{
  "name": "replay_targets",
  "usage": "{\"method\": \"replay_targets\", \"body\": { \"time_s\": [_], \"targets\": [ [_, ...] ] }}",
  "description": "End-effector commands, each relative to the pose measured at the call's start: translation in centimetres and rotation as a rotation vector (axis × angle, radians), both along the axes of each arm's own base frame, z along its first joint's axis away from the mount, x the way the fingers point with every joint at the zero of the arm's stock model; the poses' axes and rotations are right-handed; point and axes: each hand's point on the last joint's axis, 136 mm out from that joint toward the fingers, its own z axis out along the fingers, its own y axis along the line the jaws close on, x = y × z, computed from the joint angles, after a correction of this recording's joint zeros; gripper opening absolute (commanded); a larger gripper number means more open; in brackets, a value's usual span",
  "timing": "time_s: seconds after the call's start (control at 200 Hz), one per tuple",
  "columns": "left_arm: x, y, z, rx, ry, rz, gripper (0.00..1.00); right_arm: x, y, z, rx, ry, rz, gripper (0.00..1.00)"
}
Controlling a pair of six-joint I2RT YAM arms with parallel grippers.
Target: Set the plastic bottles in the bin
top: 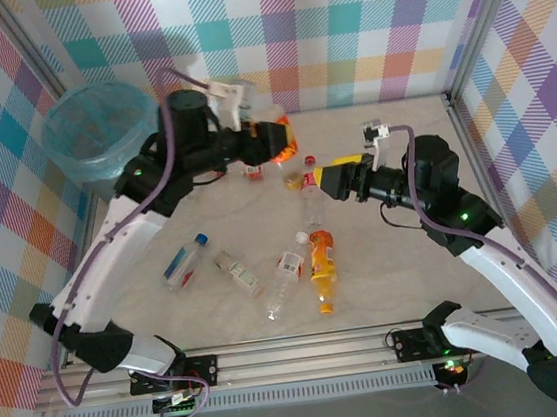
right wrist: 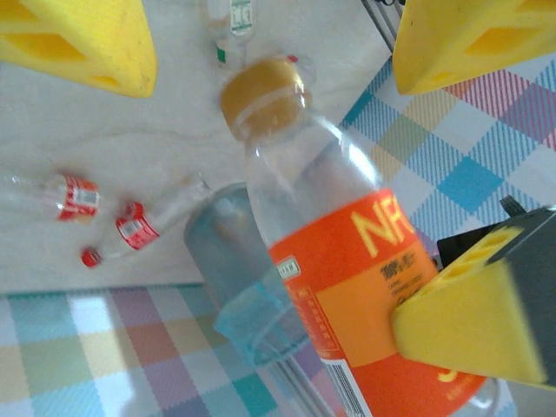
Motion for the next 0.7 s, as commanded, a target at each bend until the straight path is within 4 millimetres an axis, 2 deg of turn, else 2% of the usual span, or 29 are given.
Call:
{"method": "replay_targets", "body": {
  "time_s": [0.0,0.05,0.15,0.315,0.59,0.695],
  "targets": [
    [1.8,5.5,2.5,-0.052,-0.058,0.228,0.03,-0.2,1.4,2.8,0.022,-0.090,0.075,0.72],
    [2.3,7.6,2.9,-0.069,-0.061,0.295,0.00,0.2,1.9,3.3,0.029,-0.102,0.086,0.72],
    [3.2,11.4,3.4,-0.089,-0.060,0.405,0.00,1.1,3.5,4.1,0.034,-0.118,0.114,0.72],
    [4.6,16.4,4.7,-0.082,-0.087,0.532,0.00,2.5,6.9,4.6,0.018,-0.149,0.165,0.72],
    [7.5,24.2,6.7,-0.029,-0.159,0.728,0.00,6.2,14.7,3.8,0.003,-0.093,0.254,0.71],
    [9.1,28.3,7.3,-0.020,-0.173,0.830,0.00,7.0,18.3,3.7,0.017,-0.070,0.312,0.70]
  ]
}}
